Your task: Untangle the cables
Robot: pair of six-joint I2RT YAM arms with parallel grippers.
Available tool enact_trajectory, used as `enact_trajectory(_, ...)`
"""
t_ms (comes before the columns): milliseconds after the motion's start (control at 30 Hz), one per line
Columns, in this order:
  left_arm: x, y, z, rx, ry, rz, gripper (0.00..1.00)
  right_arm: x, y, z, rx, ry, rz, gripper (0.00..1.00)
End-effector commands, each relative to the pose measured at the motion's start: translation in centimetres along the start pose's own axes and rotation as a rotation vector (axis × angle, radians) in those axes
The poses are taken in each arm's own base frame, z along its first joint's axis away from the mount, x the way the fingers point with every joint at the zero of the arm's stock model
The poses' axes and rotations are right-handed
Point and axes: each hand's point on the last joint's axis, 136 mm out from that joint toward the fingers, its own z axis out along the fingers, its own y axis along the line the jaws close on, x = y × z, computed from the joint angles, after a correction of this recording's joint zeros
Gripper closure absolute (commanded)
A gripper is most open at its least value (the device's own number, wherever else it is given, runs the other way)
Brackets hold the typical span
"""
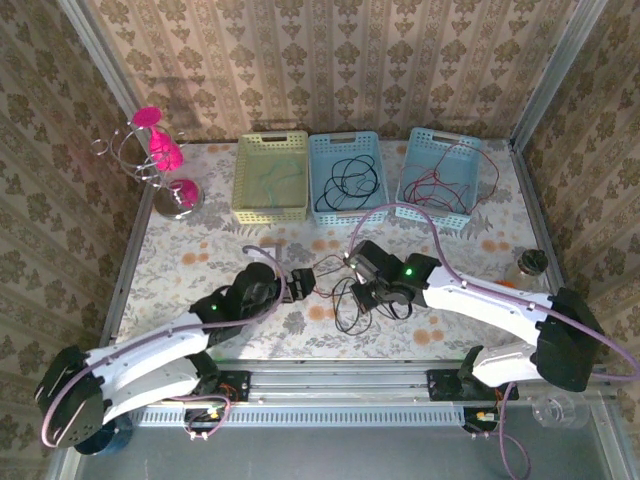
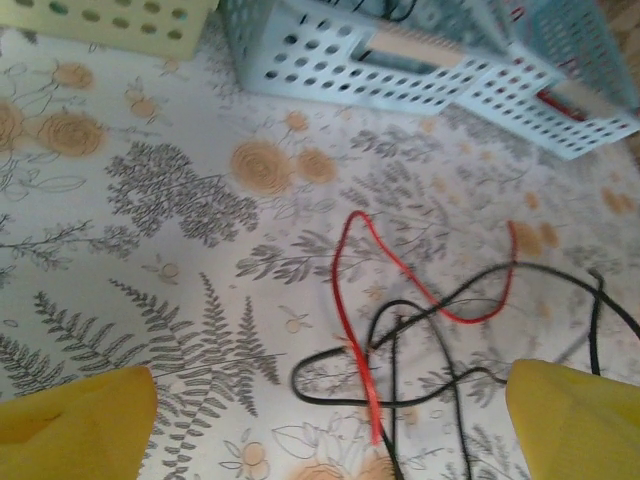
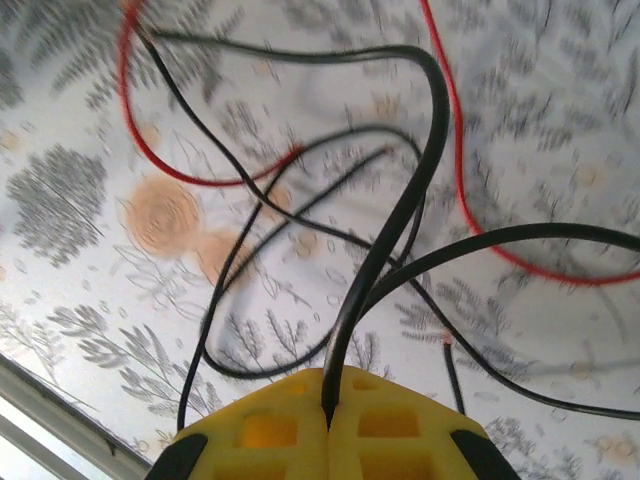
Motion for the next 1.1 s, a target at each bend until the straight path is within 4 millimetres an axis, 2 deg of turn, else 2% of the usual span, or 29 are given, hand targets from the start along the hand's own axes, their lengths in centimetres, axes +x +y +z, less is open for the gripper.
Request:
enact_trajectory(0, -0.3, -0.6, 1.1, -0.019, 0.05, 0.039, 0.08, 2.7, 0.2, 1.7, -0.032, 0.062, 0.075, 1.0)
enact_trajectory(100, 0.0, -0.5, 2.8, -0.044, 0.083, 0.062, 0.08, 4.2, 0.1, 2.4, -0.046, 0.089, 0.099, 1.0)
enact_trajectory(200, 0.4, -0.4, 4.9, -0.051, 0.129, 0.073, 0.1, 3.9, 0.2, 3.1, -0.055, 0.062, 0.109, 1.0)
enact_trajectory(300, 1.2, -0.6, 6.9, -0.033, 0.2, 0.082, 0.17, 4.3, 0.0, 3.8, -0.044, 0.066, 0.113, 1.0)
enact_trajectory(433, 2.6, -1.8, 9.0, 0.042, 0.273, 0.103, 0.22, 4.6, -0.1, 4.6, -0.038, 0.071, 0.117, 1.0)
enact_trajectory(567, 3.8, -3.5, 10.2, 0.145, 0.322, 0.107, 0.3, 4.7, -0.2, 5.0, -0.037, 0.069, 0.12, 1.0)
enact_trajectory(700, 4.1, -2.1, 11.4, 0.055, 0.355, 0.171, 0.32, 4.7, -0.2, 5.1, -0.036, 0.067, 0.122, 1.0)
enact_trajectory(867, 4.1, -1.5, 13.0, -0.008, 0.415, 0.289, 0.34, 5.5, -0.3, 5.9, -0.03, 0.096, 0.126, 1.0)
enact_trajectory(1067, 5.1, -2.3, 15.2, 0.064, 0.467, 0.431, 0.39, 5.6, -0.4, 5.8, -0.03, 0.089, 0.133, 1.0)
